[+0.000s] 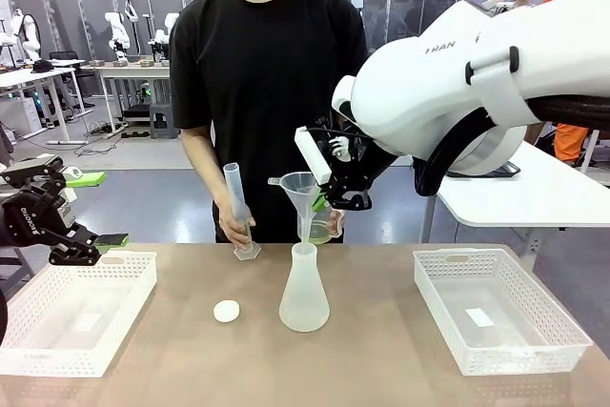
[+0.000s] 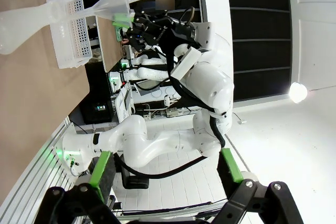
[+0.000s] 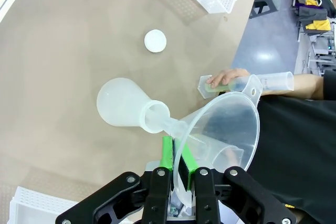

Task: Prepare the solutions needed for the experiment.
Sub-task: Pick up the Plastic Funnel and insert it into the Big flask.

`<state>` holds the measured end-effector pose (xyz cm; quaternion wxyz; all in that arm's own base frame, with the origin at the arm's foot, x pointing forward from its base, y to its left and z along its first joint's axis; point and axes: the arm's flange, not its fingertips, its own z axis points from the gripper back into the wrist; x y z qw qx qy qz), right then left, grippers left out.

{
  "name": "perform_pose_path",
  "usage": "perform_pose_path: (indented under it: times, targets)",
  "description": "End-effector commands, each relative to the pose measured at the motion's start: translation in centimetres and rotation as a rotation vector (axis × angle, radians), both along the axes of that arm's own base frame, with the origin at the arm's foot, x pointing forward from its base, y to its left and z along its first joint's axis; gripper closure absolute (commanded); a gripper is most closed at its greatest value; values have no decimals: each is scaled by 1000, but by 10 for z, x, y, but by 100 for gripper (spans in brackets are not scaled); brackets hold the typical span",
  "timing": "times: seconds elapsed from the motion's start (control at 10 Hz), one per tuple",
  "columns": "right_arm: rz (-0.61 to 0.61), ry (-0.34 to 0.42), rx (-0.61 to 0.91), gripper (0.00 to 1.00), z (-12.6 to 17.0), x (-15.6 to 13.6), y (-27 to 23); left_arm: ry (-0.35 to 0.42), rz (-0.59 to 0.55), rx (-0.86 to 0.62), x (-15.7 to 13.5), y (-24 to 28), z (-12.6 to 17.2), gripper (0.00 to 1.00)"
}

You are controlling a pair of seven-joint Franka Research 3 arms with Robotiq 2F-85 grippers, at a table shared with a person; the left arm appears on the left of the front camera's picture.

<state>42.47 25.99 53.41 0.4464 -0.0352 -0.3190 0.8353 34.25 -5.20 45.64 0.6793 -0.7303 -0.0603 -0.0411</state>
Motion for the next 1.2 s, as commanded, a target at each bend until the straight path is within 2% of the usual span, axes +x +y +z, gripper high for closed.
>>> perform_pose_path:
  times: [0.0, 1.0, 1.1]
  targets:
    - [-1, -20, -10, 94, -12, 5, 1, 3, -6, -15, 0, 0, 2, 0]
    - [9, -14, -28, 94, -47, 7, 13, 3, -6, -15, 0, 0, 2, 0]
    - [9, -12, -21, 87, -48, 7, 13, 3, -6, -15, 0, 0, 2, 0]
